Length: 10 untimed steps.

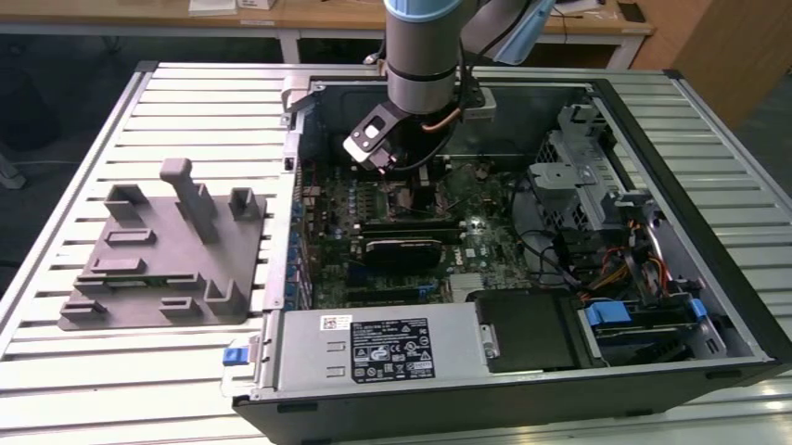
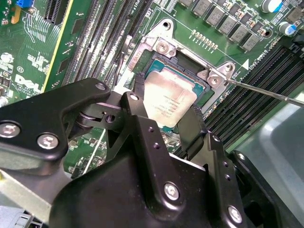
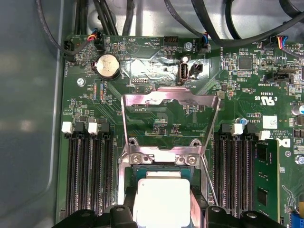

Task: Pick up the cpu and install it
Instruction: 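Place the cpu into insertion slot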

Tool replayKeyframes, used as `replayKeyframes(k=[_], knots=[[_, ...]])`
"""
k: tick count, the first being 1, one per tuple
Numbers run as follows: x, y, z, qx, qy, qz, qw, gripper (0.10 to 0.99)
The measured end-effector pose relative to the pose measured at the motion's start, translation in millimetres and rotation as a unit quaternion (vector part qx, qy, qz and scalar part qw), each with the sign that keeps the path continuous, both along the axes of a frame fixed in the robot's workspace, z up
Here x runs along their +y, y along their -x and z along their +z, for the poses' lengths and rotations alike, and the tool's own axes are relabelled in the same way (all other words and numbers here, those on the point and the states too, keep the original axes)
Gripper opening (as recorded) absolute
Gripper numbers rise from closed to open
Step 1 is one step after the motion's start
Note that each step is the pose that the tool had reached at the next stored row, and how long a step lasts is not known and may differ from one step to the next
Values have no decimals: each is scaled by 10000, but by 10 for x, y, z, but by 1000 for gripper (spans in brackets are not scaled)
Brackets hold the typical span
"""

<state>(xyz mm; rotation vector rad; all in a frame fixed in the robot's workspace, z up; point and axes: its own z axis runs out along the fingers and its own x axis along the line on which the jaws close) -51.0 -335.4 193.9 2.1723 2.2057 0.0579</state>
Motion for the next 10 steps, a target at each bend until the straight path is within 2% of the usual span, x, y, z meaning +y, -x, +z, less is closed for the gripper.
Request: replayKeyframes(k=[10], knots=[[-3, 0, -10, 1, 1, 0, 10000, 525]])
